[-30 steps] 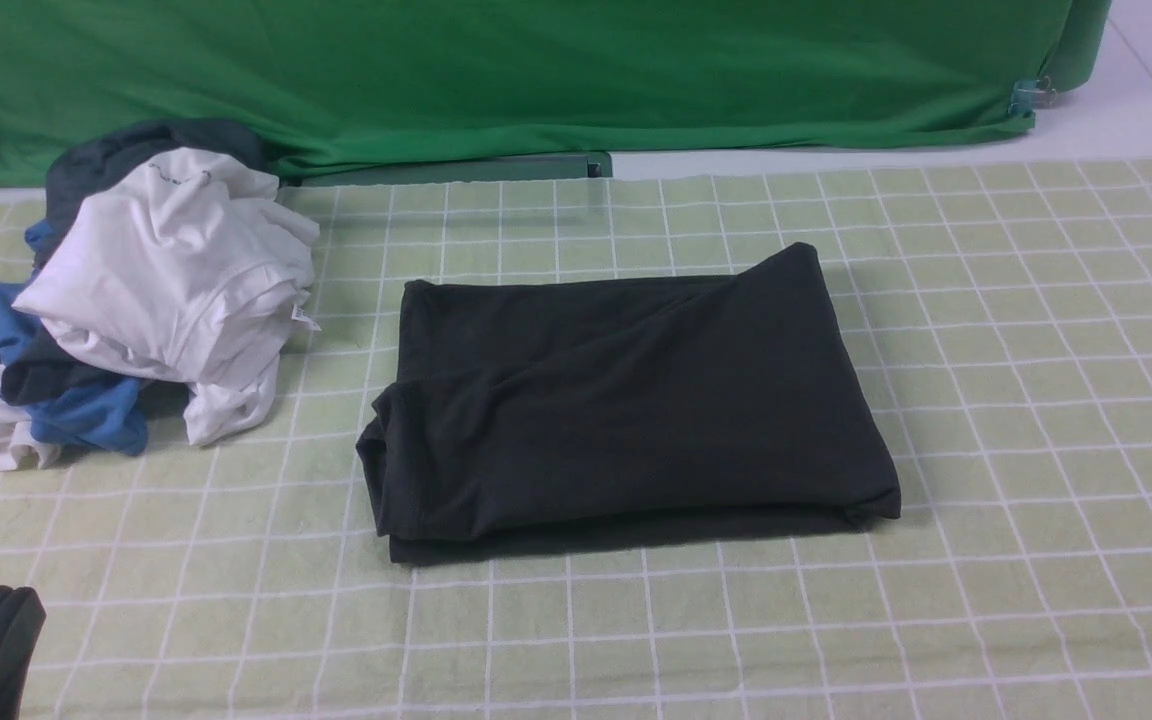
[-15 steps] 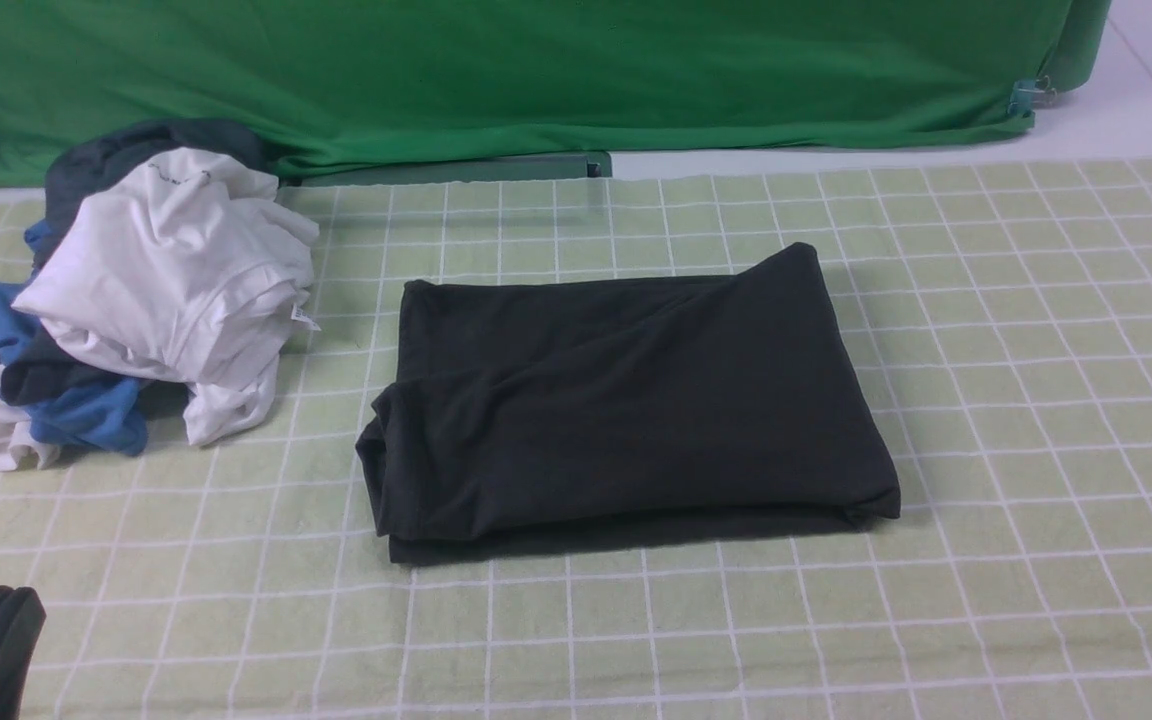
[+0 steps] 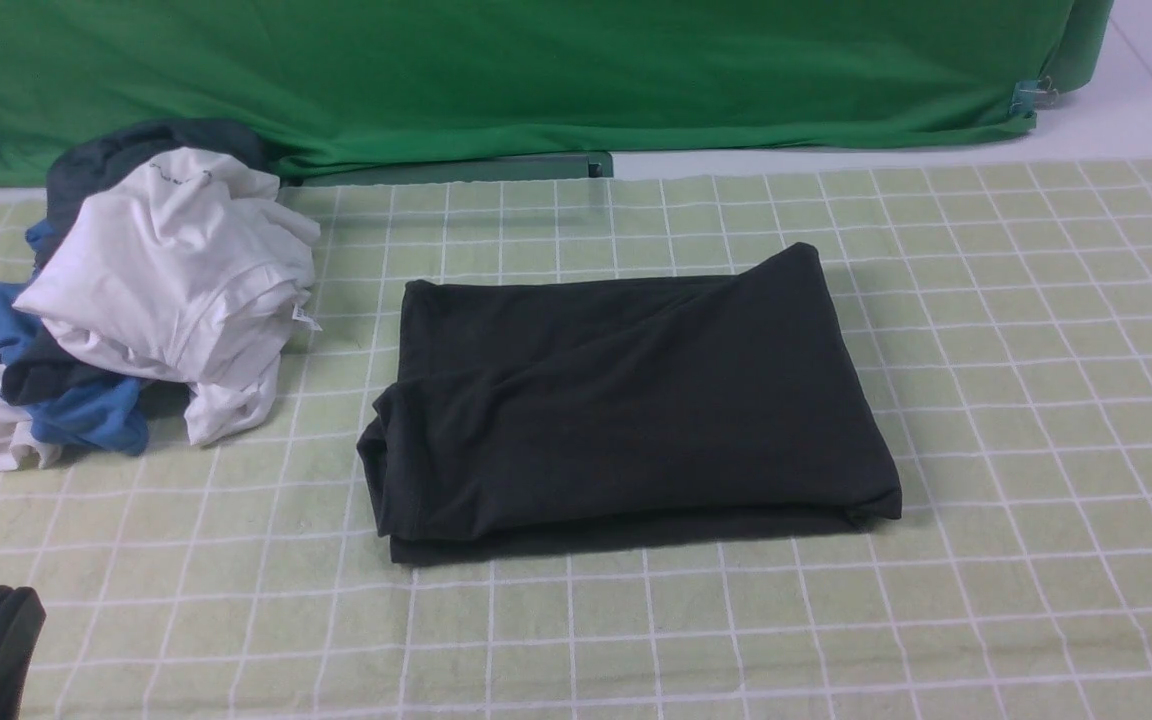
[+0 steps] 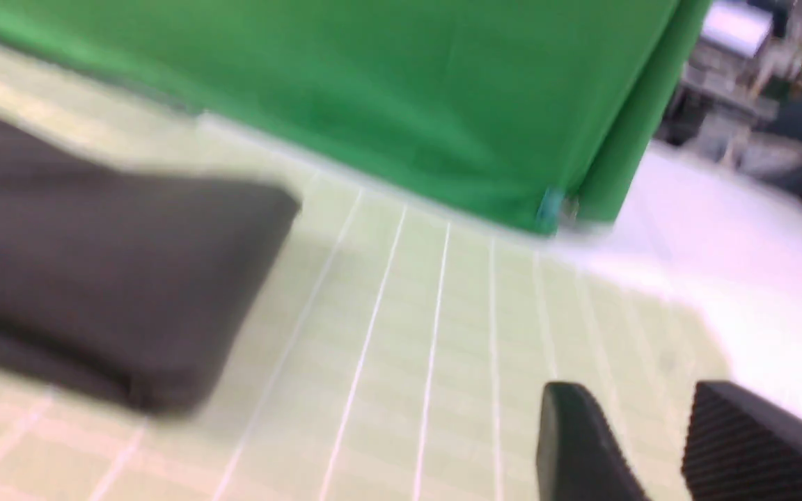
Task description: Fold a long-sleeved shirt over a green coffee tablecloth.
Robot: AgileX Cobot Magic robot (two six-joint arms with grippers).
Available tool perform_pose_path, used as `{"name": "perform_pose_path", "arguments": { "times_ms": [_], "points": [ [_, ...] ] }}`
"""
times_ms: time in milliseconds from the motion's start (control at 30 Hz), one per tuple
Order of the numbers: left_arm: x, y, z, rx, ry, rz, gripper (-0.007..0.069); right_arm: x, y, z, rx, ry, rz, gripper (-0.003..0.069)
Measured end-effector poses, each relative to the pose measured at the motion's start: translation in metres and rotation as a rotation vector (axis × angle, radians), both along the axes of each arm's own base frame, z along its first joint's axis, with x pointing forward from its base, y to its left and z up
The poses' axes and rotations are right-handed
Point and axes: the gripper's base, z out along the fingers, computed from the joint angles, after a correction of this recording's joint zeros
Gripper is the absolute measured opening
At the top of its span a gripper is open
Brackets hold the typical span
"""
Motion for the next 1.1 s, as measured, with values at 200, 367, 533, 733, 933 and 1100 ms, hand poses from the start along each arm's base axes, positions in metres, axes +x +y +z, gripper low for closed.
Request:
{"name": "perform_pose_path", "arguments": {
  "times_ms": [200, 367, 533, 733, 933, 1100],
  "points": [
    [0.0, 0.0, 0.0, 0.0, 0.0, 0.0, 0.0013, -0.001, -0.001, -0.031, 0.062, 0.056, -0.026, 0.0238],
    [0.0, 0.0, 0.0, 0.0, 0.001, 0.0, 0.0014, -0.001, -0.001, -0.034, 0.108, 0.085, -0.036, 0.0238],
    [0.0, 0.0, 0.0, 0.0, 0.001, 0.0, 0.0015, -0.001, -0.001, -0.034, 0.112, 0.087, -0.037, 0.0238],
    [0.0, 0.0, 0.0, 0.0, 0.001, 0.0, 0.0015, -0.001, -0.001, -0.034, 0.12, 0.088, -0.039, 0.0238],
    [0.0, 0.0, 0.0, 0.0, 0.001, 0.0, 0.0015, -0.001, -0.001, -0.034, 0.123, 0.089, -0.039, 0.0238],
    [0.0, 0.0, 0.0, 0.0, 0.001, 0.0, 0.0015, -0.001, -0.001, -0.034, 0.123, 0.089, -0.039, 0.0238]
  ]
}}
